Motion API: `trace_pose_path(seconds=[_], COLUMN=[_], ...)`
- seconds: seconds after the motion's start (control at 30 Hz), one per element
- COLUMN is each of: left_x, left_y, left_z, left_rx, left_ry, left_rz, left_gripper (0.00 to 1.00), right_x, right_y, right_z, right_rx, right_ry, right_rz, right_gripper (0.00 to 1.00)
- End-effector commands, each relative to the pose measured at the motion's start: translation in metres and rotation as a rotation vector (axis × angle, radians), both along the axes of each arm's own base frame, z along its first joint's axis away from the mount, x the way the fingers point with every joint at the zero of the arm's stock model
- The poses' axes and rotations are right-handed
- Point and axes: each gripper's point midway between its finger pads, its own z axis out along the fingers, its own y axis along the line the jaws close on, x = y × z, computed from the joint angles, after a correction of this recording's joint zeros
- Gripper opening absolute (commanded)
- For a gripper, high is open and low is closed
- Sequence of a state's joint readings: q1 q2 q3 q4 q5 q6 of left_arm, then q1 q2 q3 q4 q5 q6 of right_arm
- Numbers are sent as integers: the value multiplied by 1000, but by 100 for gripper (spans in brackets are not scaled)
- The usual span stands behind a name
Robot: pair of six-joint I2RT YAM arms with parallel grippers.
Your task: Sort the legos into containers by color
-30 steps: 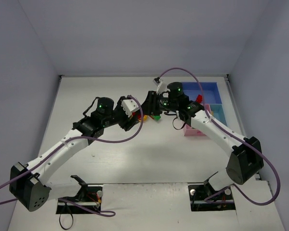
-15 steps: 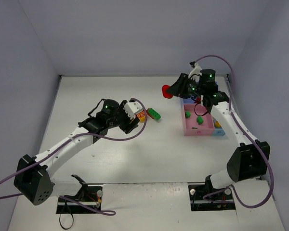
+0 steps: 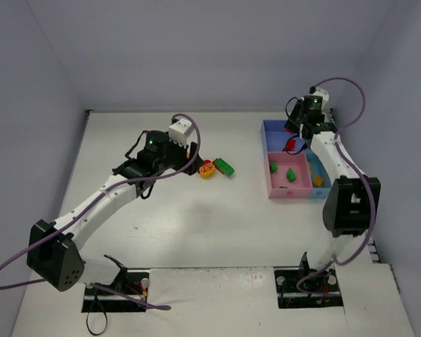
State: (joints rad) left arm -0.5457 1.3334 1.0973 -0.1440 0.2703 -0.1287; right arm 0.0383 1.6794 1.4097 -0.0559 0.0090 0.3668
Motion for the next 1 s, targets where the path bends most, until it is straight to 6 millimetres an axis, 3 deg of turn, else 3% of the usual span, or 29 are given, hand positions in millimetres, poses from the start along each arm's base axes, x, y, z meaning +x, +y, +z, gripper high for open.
trace_pose_path(seconds=[0.0, 0.03, 0.2, 0.33, 0.43, 0.53, 0.57, 0.63, 0.67, 0.7, 0.73, 0.87, 0.97], left_x=[18, 18, 27, 31, 34, 35, 36, 37, 37, 37, 38, 39, 39], left_y=[-4, -3, 5, 11, 14, 12, 10, 10, 8, 7, 6, 0, -3], left_z=[72, 76, 97, 96, 95, 103, 106, 108, 112, 115, 116, 122, 126], left_rx=[-258, -285, -454, -517, -581, -665, -696, -725, -759, -780, -806, -885, -974], left_ry=[-59, -49, -21, 14, 33, 43, 47, 56, 72, 82, 104, 170, 232], left_rz=[158, 185, 333, 423, 474, 490, 490, 496, 502, 506, 513, 526, 542], left_gripper=[0, 0, 0, 0, 0, 0, 0, 0, 0, 0, 0, 0, 0], right_x=[32, 39, 60, 69, 68, 61, 57, 48, 40, 29, 23, -36, -81], right_y=[-37, -38, -38, -29, -25, -19, -17, -5, 8, 28, 42, 132, 187], right_z=[13, -4, -33, -44, -38, -23, -26, -2, -3, 26, 41, 93, 127], right_rx=[-120, -136, -154, -153, -161, -164, -163, -132, -120, -94, -85, -26, 51], right_ry=[-79, -47, -15, -11, -29, -73, -77, -131, -151, -228, -285, -436, -535], right_rz=[-155, -154, -144, -86, -50, -7, 3, 61, 105, 200, 251, 550, 717], right_gripper=[5, 5, 12, 46, 61, 65, 66, 66, 66, 65, 65, 65, 67])
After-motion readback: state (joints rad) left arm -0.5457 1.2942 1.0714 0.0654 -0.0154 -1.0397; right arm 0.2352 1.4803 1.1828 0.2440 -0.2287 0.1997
